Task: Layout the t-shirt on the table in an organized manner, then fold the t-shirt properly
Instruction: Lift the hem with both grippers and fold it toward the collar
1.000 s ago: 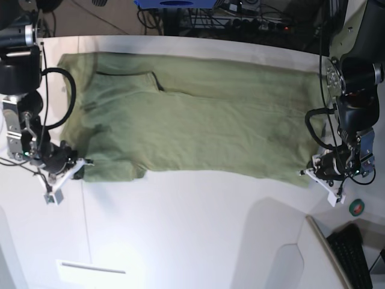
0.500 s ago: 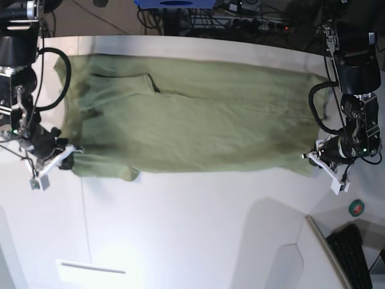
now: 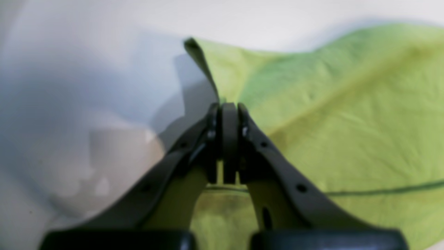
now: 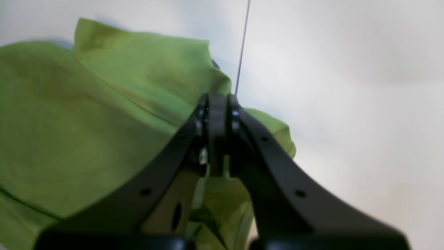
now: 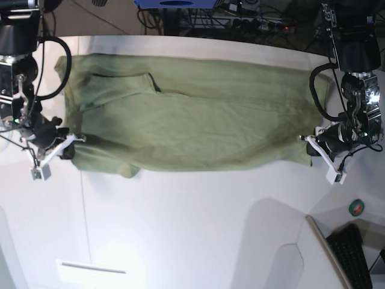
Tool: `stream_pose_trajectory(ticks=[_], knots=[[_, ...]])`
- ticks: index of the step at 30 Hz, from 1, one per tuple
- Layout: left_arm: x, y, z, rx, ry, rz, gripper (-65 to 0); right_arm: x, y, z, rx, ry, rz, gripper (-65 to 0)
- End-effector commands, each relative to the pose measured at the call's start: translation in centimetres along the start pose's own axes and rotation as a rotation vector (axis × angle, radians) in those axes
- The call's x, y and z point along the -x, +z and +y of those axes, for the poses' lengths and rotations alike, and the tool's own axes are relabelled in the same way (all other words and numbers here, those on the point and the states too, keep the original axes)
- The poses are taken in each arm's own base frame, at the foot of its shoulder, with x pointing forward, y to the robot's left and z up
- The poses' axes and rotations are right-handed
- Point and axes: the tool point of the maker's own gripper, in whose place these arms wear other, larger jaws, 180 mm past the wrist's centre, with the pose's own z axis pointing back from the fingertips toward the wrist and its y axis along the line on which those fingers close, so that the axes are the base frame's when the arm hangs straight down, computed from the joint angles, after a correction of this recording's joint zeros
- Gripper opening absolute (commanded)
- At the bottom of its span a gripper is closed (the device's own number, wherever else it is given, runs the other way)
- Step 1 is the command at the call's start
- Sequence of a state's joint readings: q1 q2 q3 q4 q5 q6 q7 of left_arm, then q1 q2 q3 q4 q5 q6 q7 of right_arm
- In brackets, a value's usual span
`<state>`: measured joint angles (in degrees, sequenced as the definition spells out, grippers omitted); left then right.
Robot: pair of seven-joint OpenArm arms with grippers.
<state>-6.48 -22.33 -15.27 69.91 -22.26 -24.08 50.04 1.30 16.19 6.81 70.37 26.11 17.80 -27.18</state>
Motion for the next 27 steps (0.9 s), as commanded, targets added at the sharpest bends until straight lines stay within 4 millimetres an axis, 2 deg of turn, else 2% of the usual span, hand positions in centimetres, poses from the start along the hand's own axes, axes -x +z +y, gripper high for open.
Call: stream_pose_trajectory(ticks=[1,3,6,8,12,17,22,27], knots=[[-1.8,0.9,0.6,-0.015,-0.025,-0.047,-65.0,-2.1,0.4,-0.5,0.003,0.014,-0.057,-65.0],[-1.6,1.0,0.7,-0.017,-0.029,-0.045,-65.0,-1.5,0.6,-0.7,0.008,0.007,-0.047,-65.0],[-1.3,0.9,0.9,-0.021,-0.028,-0.039,-65.0,-1.5,1.8,-1.5,0.032,-0.013,-0.077,-65.0],[-1.3,0.9,0.9,-0.021,-0.027,-0.037,-65.0,-1.6,2.5,-1.3,0.032,0.000,-0.092,-65.0],[-1.3,1.0,1.0,-0.023,-0.029,-0.036,-65.0,-0.2,3.8,-0.6,0.027,0.028,-0.048,-65.0],[-1.1,0.8,0.9,-0.025,-0.038,-0.028,-65.0,1.4,4.1,-0.6,0.027,0.026,-0.007,-65.0],[0.2,0.7,0.9,-0.024,-0.036,-0.004,-65.0,1.9,4.2,-0.6,0.027,0.025,0.002,-65.0],[0.6,0.8,1.3,-0.034,-0.043,0.010,-65.0,2.5,4.3,-0.6,0.027,0.023,0.014,-65.0]])
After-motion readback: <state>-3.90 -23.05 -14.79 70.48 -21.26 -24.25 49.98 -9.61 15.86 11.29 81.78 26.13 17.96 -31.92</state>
